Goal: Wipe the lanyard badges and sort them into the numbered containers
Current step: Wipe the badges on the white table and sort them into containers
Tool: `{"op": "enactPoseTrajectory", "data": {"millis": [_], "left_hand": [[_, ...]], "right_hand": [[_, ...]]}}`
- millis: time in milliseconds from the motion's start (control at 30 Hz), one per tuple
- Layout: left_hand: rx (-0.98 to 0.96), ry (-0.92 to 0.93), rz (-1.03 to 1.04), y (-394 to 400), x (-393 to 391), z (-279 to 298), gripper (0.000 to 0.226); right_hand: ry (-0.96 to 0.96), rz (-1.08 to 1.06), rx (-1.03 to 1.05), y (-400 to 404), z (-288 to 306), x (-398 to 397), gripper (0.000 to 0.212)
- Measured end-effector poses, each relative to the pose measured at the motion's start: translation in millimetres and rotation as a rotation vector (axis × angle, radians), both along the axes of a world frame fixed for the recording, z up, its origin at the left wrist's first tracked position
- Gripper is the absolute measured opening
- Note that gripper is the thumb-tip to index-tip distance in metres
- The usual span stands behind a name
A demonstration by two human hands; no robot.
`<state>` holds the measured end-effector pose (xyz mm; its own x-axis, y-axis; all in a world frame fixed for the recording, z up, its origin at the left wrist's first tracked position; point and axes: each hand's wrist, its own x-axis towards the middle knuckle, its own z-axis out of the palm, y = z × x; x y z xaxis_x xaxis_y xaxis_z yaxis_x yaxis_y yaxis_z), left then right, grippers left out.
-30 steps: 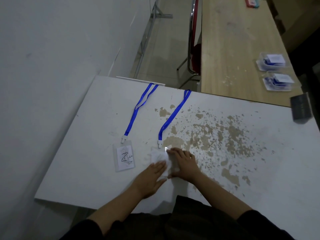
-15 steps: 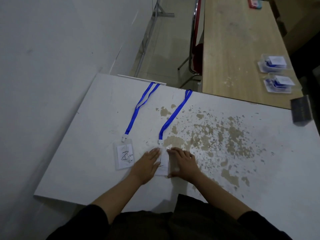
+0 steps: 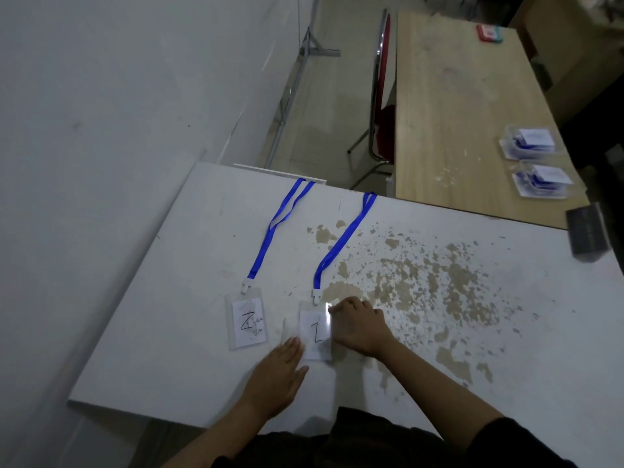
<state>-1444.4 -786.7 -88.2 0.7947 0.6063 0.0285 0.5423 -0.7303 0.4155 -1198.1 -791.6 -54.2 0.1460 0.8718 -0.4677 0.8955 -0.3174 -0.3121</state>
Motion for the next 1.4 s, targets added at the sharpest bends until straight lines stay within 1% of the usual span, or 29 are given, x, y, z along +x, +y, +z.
{"op": "enactPoseTrajectory", "data": {"millis": [33, 67, 100, 133, 200, 233, 267, 333, 400, 467, 567, 633, 667, 733, 767, 800, 867, 933, 967, 1100, 1167, 1200, 1233, 1267, 1300, 1367, 1400], "left_hand": [[0.021, -0.007, -0.012, -0.3, -0.5, 0.5, 0.045], [0.035, -0.006, -0.019, -0.5, -2.0, 0.5, 0.042], [0.052, -0.001, -0.025, -0.7, -4.0, 1.1, 0.039], [0.063, 0.005, -0.035, -0.5, -6.2, 2.9, 0.036], [0.062, 0.009, -0.065, -1.0, -8.9, 5.4, 0.031], [0.040, 0.013, -0.066, -1.2, -9.4, 6.5, 0.030], [0.011, 0.019, -0.048, -1.5, -9.8, 8.4, 0.032], [-0.040, 0.007, -0.004, -1.2, -10.5, 10.4, 0.034], [-0.060, -0.043, 0.022, -1.3, -11.0, 9.9, 0.030], [-0.150, -0.094, 0.116, -1.3, -9.6, 11.2, 0.029], [-0.293, -0.093, 0.226, 4.4, -3.6, 16.6, 0.033], [-0.324, -0.134, 0.257, 9.9, 3.0, 22.0, 0.033], [-0.285, -0.137, 0.265, 12.2, 7.1, 24.2, 0.031], [-0.191, -0.135, 0.347, 17.8, 17.6, 27.5, 0.018], [-0.183, -0.140, 0.418, 21.1, 23.6, 29.0, 0.011], [-0.207, -0.127, 0.487, 24.6, 30.5, 30.8, 0.010], [-0.325, -0.039, 0.581, 33.0, 43.2, 31.8, 0.011], [-0.455, 0.058, 0.642, 38.9, 51.5, 31.6, 0.012], [-0.479, 0.084, 0.652, 39.9, 54.0, 31.2, 0.014], [-0.533, 0.067, 0.639, 35.4, 57.8, 32.8, 0.017], [-0.512, -0.007, 0.636, 35.2, 60.5, 38.9, 0.013], [-0.498, -0.066, 0.625, 36.2, 63.6, 44.3, 0.016], [-0.510, -0.112, 0.605, 37.5, 67.8, 51.6, 0.025], [-0.564, -0.158, 0.575, 39.8, 74.0, 59.9, 0.034], [-0.669, -0.195, 0.544, 42.1, 80.4, 68.9, 0.038], [-0.896, -0.238, 0.467, 45.1, 91.9, 87.2, 0.034], [-0.928, -0.251, 0.435, 45.4, 95.4, 93.9, 0.031]], "right_hand": [[-0.021, -0.042, 0.017, 10.8, 3.1, -3.2, 0.048], [-0.024, -0.092, 0.044, 21.6, 5.5, -6.5, 0.039], [0.003, -0.164, 0.074, 32.1, 8.2, -10.8, 0.035], [0.052, -0.251, 0.092, 42.4, 10.6, -16.0, 0.037], [0.126, -0.395, 0.072, 60.1, 12.8, -27.5, 0.051], [0.123, -0.427, 0.055, 66.6, 12.5, -33.6, 0.057], [0.108, -0.443, 0.037, 71.3, 11.8, -38.5, 0.059], [0.072, -0.449, 0.009, 75.3, 9.6, -43.3, 0.050], [0.094, -0.470, -0.010, 74.4, 6.4, -41.0, 0.039], [0.185, -0.523, 0.000, 70.7, 4.6, -35.1, 0.035], [0.352, -0.621, 0.062, 62.0, 5.5, -24.6, 0.035], [0.477, -0.694, 0.106, 56.2, 9.0, -19.1, 0.035], [0.537, -0.719, 0.118, 53.1, 10.7, -16.4, 0.035], [0.654, -0.740, 0.127, 46.1, 15.0, -12.0, 0.036], [0.722, -0.749, 0.129, 42.3, 18.7, -10.8, 0.038], [0.790, -0.762, 0.137, 38.4, 22.7, -9.9, 0.042], [0.879, -0.771, 0.172, 32.3, 31.5, -8.7, 0.044], [0.906, -0.750, 0.203, 27.5, 40.0, -6.8, 0.041], [0.913, -0.741, 0.213, 25.4, 43.6, -5.3, 0.039], [0.943, -0.711, 0.215, 19.1, 60.4, 2.1, 0.036], [0.947, -0.672, 0.214, 16.5, 70.1, 5.6, 0.035], [0.961, -0.647, 0.212, 15.4, 75.0, 7.1, 0.034], [0.984, -0.621, 0.212, 14.5, 79.9, 8.2, 0.033], [1.015, -0.602, 0.215, 13.8, 84.8, 8.9, 0.033], [1.049, -0.589, 0.221, 13.1, 89.2, 9.3, 0.032], [1.115, -0.577, 0.247, 12.0, 96.3, 10.5, 0.028], [1.141, -0.578, 0.269, 12.1, 99.1, 11.8, 0.026]]}}
